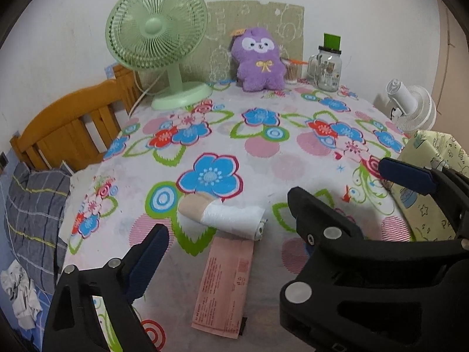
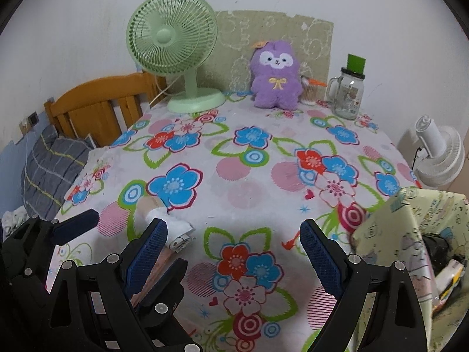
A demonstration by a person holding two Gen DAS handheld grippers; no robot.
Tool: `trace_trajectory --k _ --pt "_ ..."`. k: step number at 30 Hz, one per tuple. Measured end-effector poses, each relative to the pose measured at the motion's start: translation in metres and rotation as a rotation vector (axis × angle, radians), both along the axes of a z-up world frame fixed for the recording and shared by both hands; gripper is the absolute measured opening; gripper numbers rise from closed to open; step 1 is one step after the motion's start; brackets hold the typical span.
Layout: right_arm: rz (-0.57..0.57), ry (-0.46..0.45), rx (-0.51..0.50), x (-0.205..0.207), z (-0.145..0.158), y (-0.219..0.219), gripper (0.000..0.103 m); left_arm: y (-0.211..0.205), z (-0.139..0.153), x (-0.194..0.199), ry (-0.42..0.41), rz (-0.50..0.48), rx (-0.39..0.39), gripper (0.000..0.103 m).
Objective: Organize soft objects
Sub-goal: 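Withdraw both tools from the box toward the white rolled cloth, then grasp the white rolled cloth with the right gripper while the left grasps the pink paper packet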
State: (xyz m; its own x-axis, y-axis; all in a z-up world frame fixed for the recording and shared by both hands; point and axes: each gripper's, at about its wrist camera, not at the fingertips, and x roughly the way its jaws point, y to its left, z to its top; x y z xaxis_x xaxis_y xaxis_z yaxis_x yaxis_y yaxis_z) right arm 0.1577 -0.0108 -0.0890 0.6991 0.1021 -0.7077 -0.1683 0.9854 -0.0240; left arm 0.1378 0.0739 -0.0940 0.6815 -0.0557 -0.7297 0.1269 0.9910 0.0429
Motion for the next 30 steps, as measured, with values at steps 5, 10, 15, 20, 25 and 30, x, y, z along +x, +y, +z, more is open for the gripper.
trace_trajectory --k 5,10,15,20,25,30 --pt "0.005 0.011 0.004 0.002 -0.011 0.001 0.094 0.005 -0.014 0.004 0.043 0.014 -0.008 0.088" --pt "0.021 0.038 -0.014 0.004 -0.023 0.006 0.094 0.008 -0.027 0.007 0.080 0.019 -0.020 0.082" --pt "0.022 0.069 -0.017 0.006 -0.035 0.006 0.094 0.008 -0.036 0.007 0.103 0.015 -0.010 0.081" --pt "0.028 0.083 -0.020 0.006 -0.041 0.007 0.094 0.008 -0.041 0.006 0.107 0.012 -0.013 0.078" --pt "0.036 0.090 -0.013 0.006 -0.043 0.008 0.094 0.008 -0.040 0.004 0.104 -0.015 -0.033 0.065" --pt "0.046 0.087 -0.016 0.005 -0.043 0.010 0.094 0.009 -0.038 0.000 0.101 -0.024 -0.051 0.043"
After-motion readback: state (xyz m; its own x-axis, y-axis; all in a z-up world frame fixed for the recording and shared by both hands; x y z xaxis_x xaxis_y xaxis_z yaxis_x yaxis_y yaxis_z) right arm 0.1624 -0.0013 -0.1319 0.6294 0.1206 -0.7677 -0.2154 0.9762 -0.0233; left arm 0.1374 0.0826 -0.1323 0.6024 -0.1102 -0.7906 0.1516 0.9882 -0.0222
